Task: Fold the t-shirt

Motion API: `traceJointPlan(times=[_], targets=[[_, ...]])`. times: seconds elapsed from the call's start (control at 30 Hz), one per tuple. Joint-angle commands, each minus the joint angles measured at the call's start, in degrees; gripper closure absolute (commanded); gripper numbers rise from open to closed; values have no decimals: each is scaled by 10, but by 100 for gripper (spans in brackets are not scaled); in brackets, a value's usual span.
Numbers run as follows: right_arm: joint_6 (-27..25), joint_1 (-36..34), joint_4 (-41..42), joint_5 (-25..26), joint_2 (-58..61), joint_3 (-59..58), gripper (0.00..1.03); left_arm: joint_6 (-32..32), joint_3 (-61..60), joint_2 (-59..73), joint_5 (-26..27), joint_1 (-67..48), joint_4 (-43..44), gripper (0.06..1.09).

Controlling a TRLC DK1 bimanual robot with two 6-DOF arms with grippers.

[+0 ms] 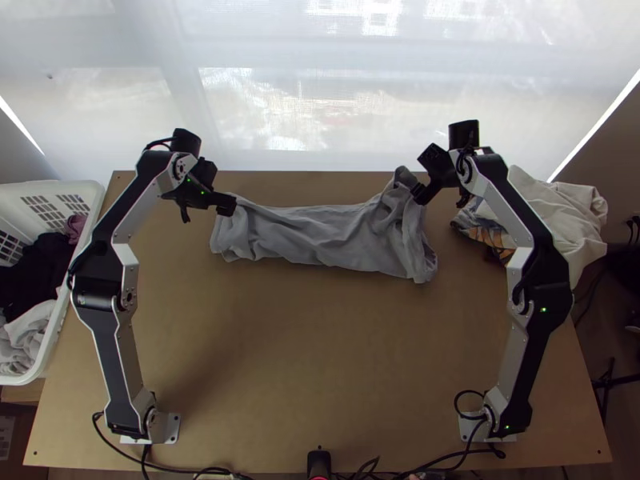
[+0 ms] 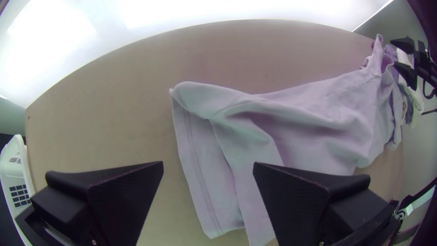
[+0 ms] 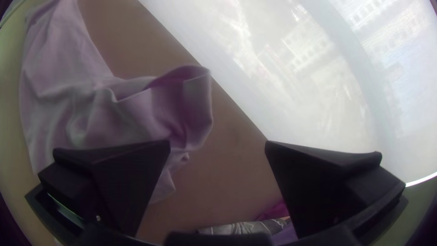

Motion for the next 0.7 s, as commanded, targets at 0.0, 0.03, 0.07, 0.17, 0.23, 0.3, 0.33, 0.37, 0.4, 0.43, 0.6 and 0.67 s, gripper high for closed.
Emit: traceJointPlan(times=[0.0, 0.03, 0.07, 0.17, 0.23, 0.3, 0.33, 0.37, 0.4, 0.43, 0.6, 0.67], targets=[[35, 20, -2, -4, -68, -28, 4, -6, -58, -63, 24, -5, -30, 12], [45, 26, -2, -4, -81, -33, 4, -8, -68, -67, 24, -7, -30, 12], [56, 33, -2, -6, -93, -39, 4, -9, -76, -70, 23, -12, -30, 12], [82, 63, -2, -9, -138, -76, 4, -20, -98, -70, 23, -20, -24, 12], [84, 87, -2, -9, -168, -114, 4, -26, -109, -70, 22, -24, -13, 12], [82, 108, -1, -8, -191, -154, 4, -30, -113, -66, 18, -28, -7, 12], [81, 116, 3, -8, -198, -173, 4, -29, -113, -63, 11, -30, -2, 12], [81, 122, 6, -8, -204, -189, 4, -30, -113, -61, 1, -32, 5, 12], [81, 126, 7, -8, -208, -203, 4, -29, -113, -58, -7, -34, 10, 12], [81, 129, 9, -8, -211, -213, 4, -29, -113, -56, -15, -35, 16, 12], [81, 137, 14, -8, -222, -245, 4, -29, -110, -40, -24, -37, 27, 11], [80, 140, 14, -8, -222, -252, 4, -28, -110, -34, -33, -38, 30, 11]])
